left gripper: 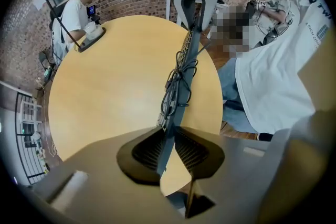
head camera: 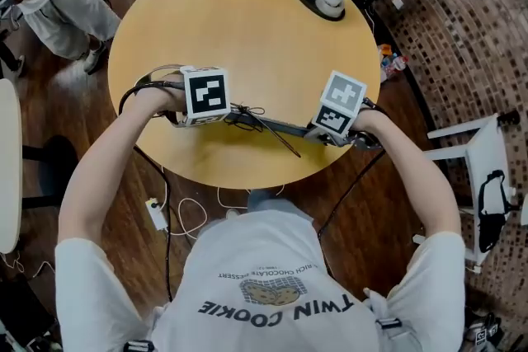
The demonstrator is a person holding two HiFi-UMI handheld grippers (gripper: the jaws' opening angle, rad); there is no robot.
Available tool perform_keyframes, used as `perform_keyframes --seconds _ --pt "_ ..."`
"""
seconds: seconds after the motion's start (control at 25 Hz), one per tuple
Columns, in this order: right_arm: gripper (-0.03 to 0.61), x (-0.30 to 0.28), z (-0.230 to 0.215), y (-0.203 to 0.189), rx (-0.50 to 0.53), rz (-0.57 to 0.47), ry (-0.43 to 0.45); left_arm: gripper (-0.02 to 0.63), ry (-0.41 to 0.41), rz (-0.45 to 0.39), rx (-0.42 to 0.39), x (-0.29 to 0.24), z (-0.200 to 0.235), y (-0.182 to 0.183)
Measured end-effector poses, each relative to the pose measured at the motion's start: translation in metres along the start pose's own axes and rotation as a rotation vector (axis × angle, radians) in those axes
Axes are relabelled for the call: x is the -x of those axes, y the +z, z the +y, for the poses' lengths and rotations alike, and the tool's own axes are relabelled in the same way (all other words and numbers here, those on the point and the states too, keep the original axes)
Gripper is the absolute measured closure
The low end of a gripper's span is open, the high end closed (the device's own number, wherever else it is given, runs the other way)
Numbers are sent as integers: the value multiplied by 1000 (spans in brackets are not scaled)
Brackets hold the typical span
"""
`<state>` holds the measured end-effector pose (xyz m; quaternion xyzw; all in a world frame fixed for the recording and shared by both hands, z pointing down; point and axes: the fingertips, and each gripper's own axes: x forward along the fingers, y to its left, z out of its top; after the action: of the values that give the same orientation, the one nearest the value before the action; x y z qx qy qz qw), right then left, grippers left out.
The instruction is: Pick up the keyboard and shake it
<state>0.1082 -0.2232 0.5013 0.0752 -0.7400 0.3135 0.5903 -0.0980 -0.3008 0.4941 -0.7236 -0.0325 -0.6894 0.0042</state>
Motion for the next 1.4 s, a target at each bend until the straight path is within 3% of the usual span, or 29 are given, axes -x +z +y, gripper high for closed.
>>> perform_keyframes --seconds 0.2,0.52,0.8,0.92,1.0,1.08,1.16,1.28,1.4 --pt "474 4 -14 4 35 37 95 534 -43 17 -51 -1 13 3" --pt "474 13 -34 13 123 48 164 537 -173 29 -110 0 12 6" --pt "474 21 -55 17 172 87 253 534 -321 33 -73 0 14 12" --pt "474 20 -66 20 177 114 291 470 -428 12 -26 -2 15 14" --pt "474 17 -67 25 179 124 335 465 -475 13 7 -3 16 10" --pt "474 19 -73 29 178 125 377 466 -470 33 15 -3 23 10" --pt "474 26 -89 33 168 116 396 513 -411 64 -10 -5 41 16" --pt "477 33 -113 34 151 109 417 514 -335 105 -53 -13 68 28" --pt "479 33 -131 32 138 110 460 511 -334 123 -62 -23 82 36"
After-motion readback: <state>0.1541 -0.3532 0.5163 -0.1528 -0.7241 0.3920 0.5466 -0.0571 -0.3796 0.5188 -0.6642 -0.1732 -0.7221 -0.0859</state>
